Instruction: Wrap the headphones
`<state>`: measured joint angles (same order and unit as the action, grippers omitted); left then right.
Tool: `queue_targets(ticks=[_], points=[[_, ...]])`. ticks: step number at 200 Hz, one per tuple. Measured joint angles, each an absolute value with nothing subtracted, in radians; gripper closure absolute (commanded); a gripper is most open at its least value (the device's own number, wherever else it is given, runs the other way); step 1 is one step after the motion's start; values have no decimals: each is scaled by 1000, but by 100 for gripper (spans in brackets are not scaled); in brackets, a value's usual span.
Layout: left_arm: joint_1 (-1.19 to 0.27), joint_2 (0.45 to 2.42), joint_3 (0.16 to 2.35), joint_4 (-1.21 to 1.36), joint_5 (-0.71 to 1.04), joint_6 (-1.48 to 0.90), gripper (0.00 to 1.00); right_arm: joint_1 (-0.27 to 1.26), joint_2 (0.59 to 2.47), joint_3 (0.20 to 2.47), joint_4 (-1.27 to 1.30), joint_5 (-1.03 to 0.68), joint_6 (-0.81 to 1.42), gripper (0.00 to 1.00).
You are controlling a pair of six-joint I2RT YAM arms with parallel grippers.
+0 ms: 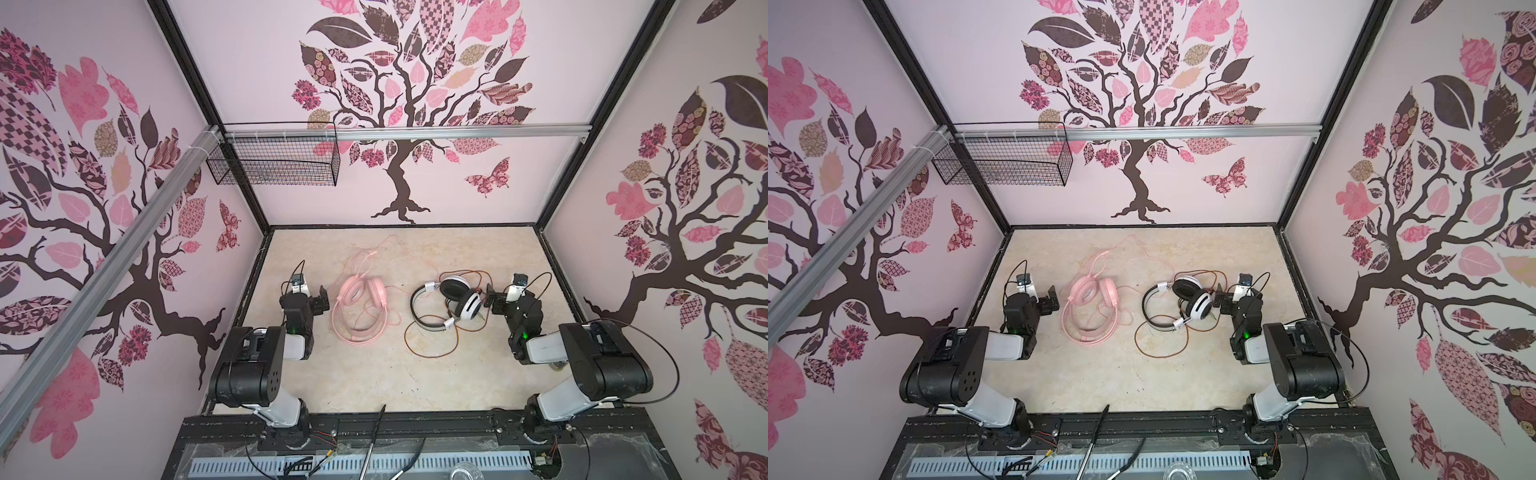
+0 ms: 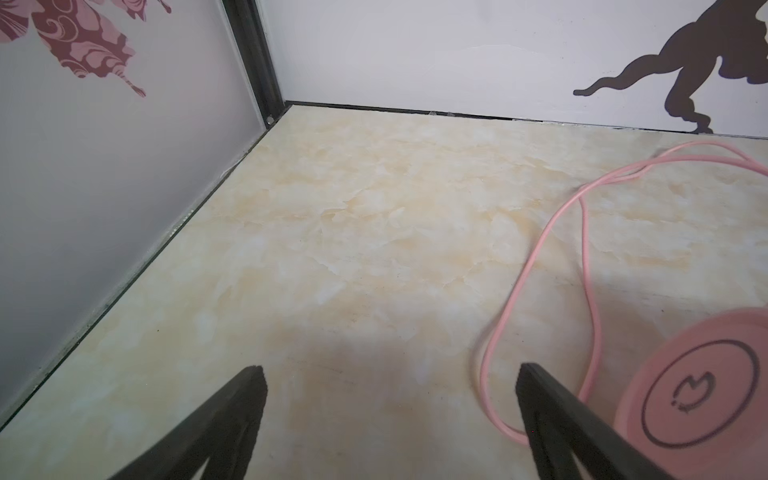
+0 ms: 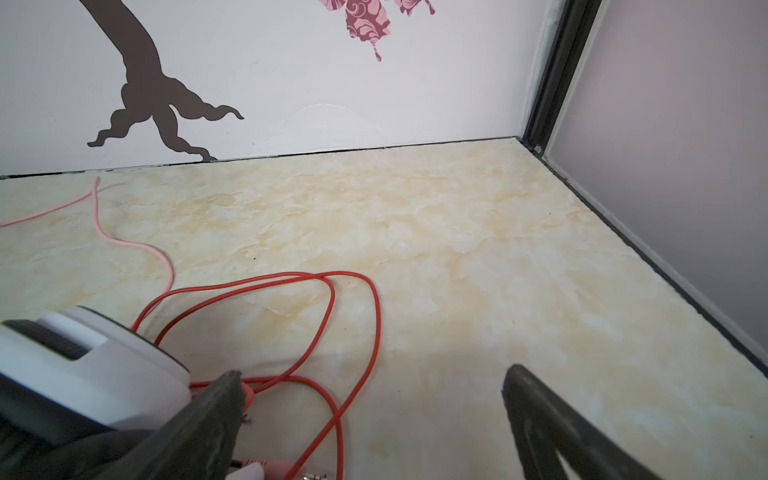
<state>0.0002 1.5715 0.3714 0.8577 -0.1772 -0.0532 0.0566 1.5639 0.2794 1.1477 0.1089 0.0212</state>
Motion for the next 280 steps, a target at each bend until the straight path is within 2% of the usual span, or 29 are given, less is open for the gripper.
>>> queue_targets(ticks=[199,212,226,246,261,280], points=[[12,1571,371,843,-144,-46,3,62,1554,252,1192,127,21,0],[4,1568,371,847,-158,-41,3,110,1477,203,1180,224,7,1],[-44,1512,371,801,-242,-29,3,173,1307,191,1066,292,34,1],[-146,1274,393,599,-344,-88,3,195,1044,299,792,346,209,0],[-172,1088,437,487,-350,-218,3,193,896,385,645,344,348,0],[-265,931,485,435,-370,-350,3,192,776,439,533,242,450,0]])
